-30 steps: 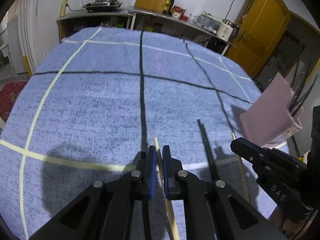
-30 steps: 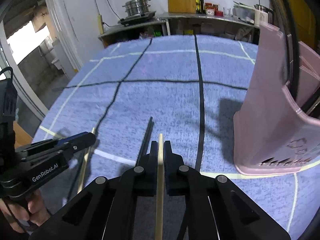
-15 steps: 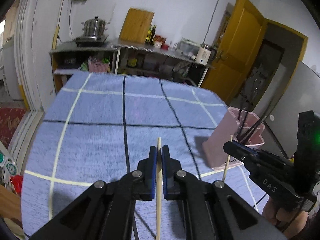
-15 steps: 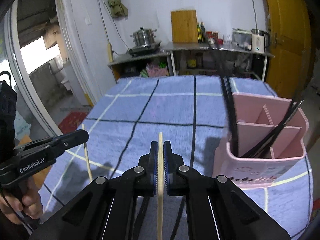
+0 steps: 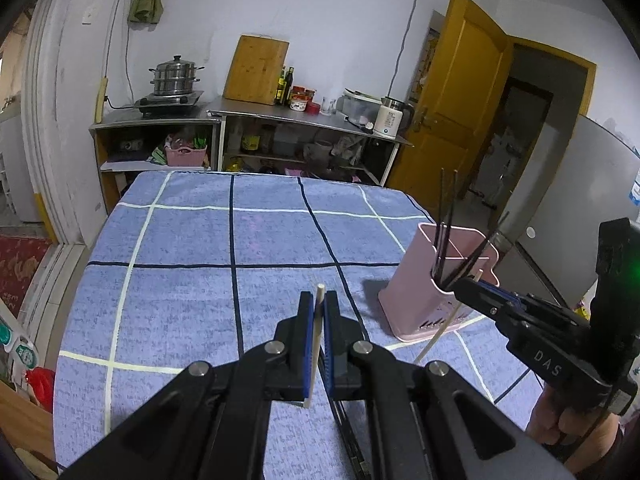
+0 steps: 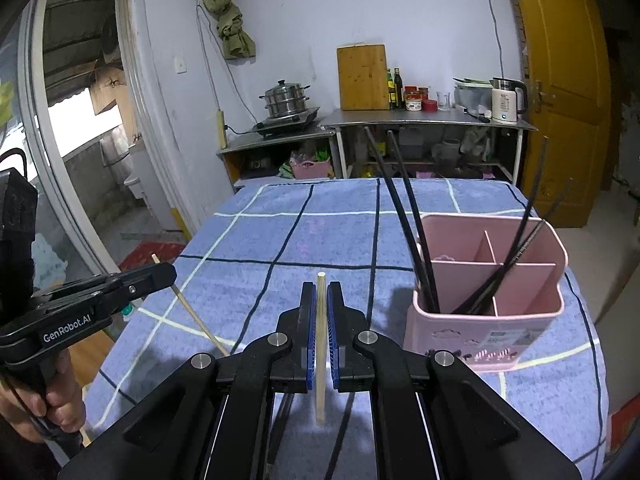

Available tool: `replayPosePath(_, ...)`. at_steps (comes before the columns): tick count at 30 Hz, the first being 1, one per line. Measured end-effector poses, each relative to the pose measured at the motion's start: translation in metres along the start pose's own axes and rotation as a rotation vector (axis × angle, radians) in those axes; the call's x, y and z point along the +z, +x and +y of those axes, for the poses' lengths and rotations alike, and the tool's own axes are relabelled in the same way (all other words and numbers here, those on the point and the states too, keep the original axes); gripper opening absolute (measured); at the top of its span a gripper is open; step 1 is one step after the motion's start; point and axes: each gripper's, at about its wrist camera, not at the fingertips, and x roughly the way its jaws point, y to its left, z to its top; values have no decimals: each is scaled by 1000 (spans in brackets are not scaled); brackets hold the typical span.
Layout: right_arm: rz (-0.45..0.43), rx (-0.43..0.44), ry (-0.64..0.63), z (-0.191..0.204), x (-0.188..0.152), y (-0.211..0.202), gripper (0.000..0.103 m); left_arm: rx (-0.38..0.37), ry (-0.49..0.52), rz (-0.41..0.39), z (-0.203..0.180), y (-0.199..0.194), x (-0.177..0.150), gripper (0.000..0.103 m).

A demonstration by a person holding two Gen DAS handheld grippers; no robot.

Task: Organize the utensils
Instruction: 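Carry the wooden chopstick over the pink caddy and lower it in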

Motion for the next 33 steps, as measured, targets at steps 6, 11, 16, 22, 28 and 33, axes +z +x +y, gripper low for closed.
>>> replayPosePath(6, -12, -8, 4, -4, -1, -9, 5, -6, 16, 12, -9, -5, 0, 5)
replayPosePath(11, -44, -20, 15, -13, 2, -27, 5, -42, 16, 4, -21, -12, 6, 5)
replayPosePath(16, -75, -47, 39, -31, 4, -46, 5, -96, 38, 6, -44, -12, 11, 5)
replayPosePath(22, -97, -90, 81, -57, 8, -61, 5, -160, 58, 30, -73, 4, 18, 5)
replayPosePath(28, -152, -112, 103, -76, 25, -77, 5, -211, 71, 11, -95, 8, 39, 5)
replayPosePath(33, -228, -119, 124, -89, 48, -92, 5, -239, 73, -44, -110, 2, 66, 5)
